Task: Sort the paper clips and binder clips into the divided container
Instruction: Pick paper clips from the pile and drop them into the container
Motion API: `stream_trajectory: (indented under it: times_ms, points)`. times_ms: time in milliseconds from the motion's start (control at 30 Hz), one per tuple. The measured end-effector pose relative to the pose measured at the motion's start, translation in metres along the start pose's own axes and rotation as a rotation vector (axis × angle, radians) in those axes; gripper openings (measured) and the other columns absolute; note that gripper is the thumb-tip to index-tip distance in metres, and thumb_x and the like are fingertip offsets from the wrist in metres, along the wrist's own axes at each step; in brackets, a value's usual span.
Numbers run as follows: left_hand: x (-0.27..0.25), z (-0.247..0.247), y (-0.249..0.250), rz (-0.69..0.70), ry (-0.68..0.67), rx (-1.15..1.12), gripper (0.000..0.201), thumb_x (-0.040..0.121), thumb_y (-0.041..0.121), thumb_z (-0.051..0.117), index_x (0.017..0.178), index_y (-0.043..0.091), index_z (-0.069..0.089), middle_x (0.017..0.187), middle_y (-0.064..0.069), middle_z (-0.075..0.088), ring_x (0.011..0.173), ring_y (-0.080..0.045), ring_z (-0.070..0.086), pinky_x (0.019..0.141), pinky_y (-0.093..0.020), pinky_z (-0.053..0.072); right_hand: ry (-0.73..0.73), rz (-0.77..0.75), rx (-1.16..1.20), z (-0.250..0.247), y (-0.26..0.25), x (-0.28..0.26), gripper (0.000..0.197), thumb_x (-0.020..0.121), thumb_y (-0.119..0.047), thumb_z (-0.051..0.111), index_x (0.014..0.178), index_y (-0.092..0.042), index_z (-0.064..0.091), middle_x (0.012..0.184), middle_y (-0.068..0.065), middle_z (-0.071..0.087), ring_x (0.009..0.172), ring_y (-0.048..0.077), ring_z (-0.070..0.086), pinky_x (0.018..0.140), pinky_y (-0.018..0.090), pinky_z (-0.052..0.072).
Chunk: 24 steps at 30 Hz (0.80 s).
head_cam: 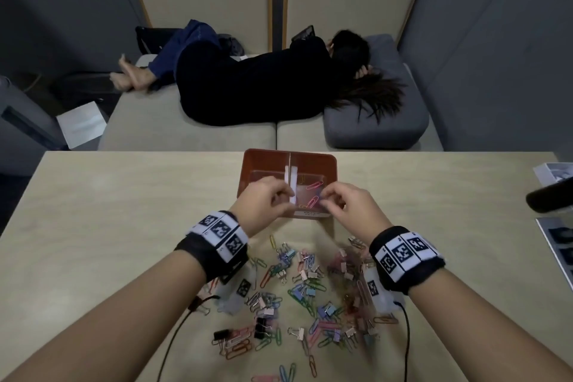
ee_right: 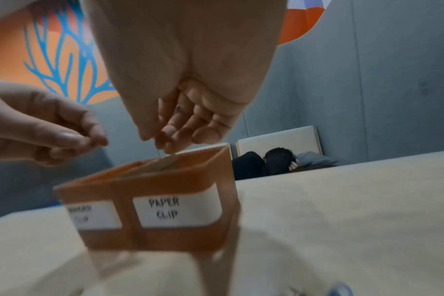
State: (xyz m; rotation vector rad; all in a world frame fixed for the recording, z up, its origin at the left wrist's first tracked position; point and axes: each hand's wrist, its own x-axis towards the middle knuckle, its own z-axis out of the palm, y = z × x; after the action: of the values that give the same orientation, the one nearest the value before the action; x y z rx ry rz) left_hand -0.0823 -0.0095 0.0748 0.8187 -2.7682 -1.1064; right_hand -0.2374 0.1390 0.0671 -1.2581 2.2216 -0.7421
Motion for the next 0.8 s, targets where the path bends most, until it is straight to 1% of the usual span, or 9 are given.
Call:
stream_trajectory:
  times_ms: [100, 167, 267, 333, 433, 567, 633, 733, 800]
  points:
    - [-0.028, 0.008, -0.020, -0.020, -0.111, -0.022, 0.011, 0.084, 0.027, 0.068, 0.093, 0.021, 0.064, 0.083, 0.014, 0.057, 0.070, 0.003, 0.052, 0.063, -0.006, 0.043, -0.173, 0.020, -0.029, 0.015, 0.011, -0.017, 0.010, 0.090, -0.022, 0.060, 0.099, -0.024, 0.063, 0.091, -0.013, 0.062, 0.080, -0.003, 0.057, 0.075, 0.016, 0.048]
    - [-0.039, 0.021, -0.039, -0.068, -0.173, 0.020, 0.018, 0.084, 0.028, 0.068, 0.099, 0.019, 0.066, 0.087, 0.010, 0.060, 0.073, -0.001, 0.054, 0.066, -0.009, 0.044, -0.248, 0.042, -0.061, 0.028, 0.020, -0.025, 0.014, 0.089, -0.022, 0.061, 0.103, -0.024, 0.065, 0.097, -0.012, 0.064, 0.084, -0.001, 0.059, 0.081, 0.020, 0.052]
    - [-0.044, 0.040, -0.063, -0.144, -0.216, 0.081, 0.025, 0.082, 0.029, 0.069, 0.105, 0.021, 0.066, 0.099, 0.005, 0.059, 0.085, -0.011, 0.056, 0.078, -0.019, 0.047, -0.338, 0.060, -0.177, 0.047, 0.030, -0.029, 0.026, 0.086, -0.026, 0.064, 0.112, -0.025, 0.063, 0.109, -0.009, 0.064, 0.094, 0.005, 0.058, 0.088, 0.022, 0.049]
    - [-0.042, 0.051, -0.070, -0.178, -0.191, 0.086, 0.024, 0.085, 0.030, 0.064, 0.107, 0.022, 0.066, 0.105, 0.004, 0.058, 0.093, -0.014, 0.056, 0.085, -0.024, 0.048, -0.360, 0.076, -0.257, 0.057, 0.032, -0.030, 0.030, 0.083, -0.033, 0.066, 0.111, -0.026, 0.063, 0.108, -0.008, 0.063, 0.099, 0.009, 0.058, 0.091, 0.026, 0.047]
    - [-0.035, 0.062, -0.076, -0.159, -0.151, 0.126, 0.020, 0.089, 0.033, 0.057, 0.106, 0.027, 0.066, 0.103, 0.003, 0.058, 0.094, -0.016, 0.057, 0.085, -0.031, 0.051, -0.344, 0.075, -0.375, 0.070, 0.035, -0.029, 0.033, 0.078, -0.049, 0.067, 0.102, -0.027, 0.062, 0.104, -0.008, 0.061, 0.098, 0.012, 0.055, 0.091, 0.034, 0.045]
    - [-0.020, 0.071, -0.082, -0.155, -0.239, 0.246, 0.031, 0.085, 0.033, 0.060, 0.115, 0.028, 0.060, 0.112, 0.002, 0.055, 0.103, -0.019, 0.054, 0.091, -0.033, 0.049, -0.325, 0.089, -0.481, 0.086, 0.036, -0.027, 0.047, 0.070, -0.067, 0.064, 0.096, -0.028, 0.059, 0.100, -0.009, 0.057, 0.097, 0.013, 0.051, 0.091, 0.037, 0.038]
    - [-0.014, 0.073, -0.081, -0.169, -0.290, 0.283, 0.034, 0.081, 0.036, 0.063, 0.114, 0.028, 0.059, 0.117, 0.002, 0.052, 0.107, -0.020, 0.052, 0.095, -0.036, 0.048, -0.301, 0.107, -0.493, 0.093, 0.036, -0.026, 0.046, 0.070, -0.065, 0.064, 0.095, -0.027, 0.059, 0.100, -0.008, 0.058, 0.098, 0.014, 0.050, 0.092, 0.037, 0.036]
    - [-0.010, 0.074, -0.081, -0.183, -0.323, 0.331, 0.032, 0.080, 0.039, 0.065, 0.110, 0.027, 0.061, 0.118, 0.001, 0.051, 0.110, -0.022, 0.051, 0.096, -0.039, 0.045, -0.255, 0.118, -0.455, 0.099, 0.036, -0.024, 0.030, 0.078, -0.051, 0.066, 0.095, -0.027, 0.060, 0.102, -0.007, 0.060, 0.103, 0.016, 0.051, 0.092, 0.037, 0.034]
    - [-0.010, 0.074, -0.083, -0.192, -0.312, 0.339, 0.026, 0.080, 0.043, 0.064, 0.102, 0.028, 0.063, 0.115, 0.003, 0.052, 0.109, -0.021, 0.051, 0.095, -0.039, 0.043, -0.249, 0.134, -0.404, 0.100, 0.036, -0.022, 0.021, 0.082, -0.043, 0.066, 0.095, -0.028, 0.061, 0.100, -0.008, 0.063, 0.102, 0.017, 0.053, 0.092, 0.037, 0.035]
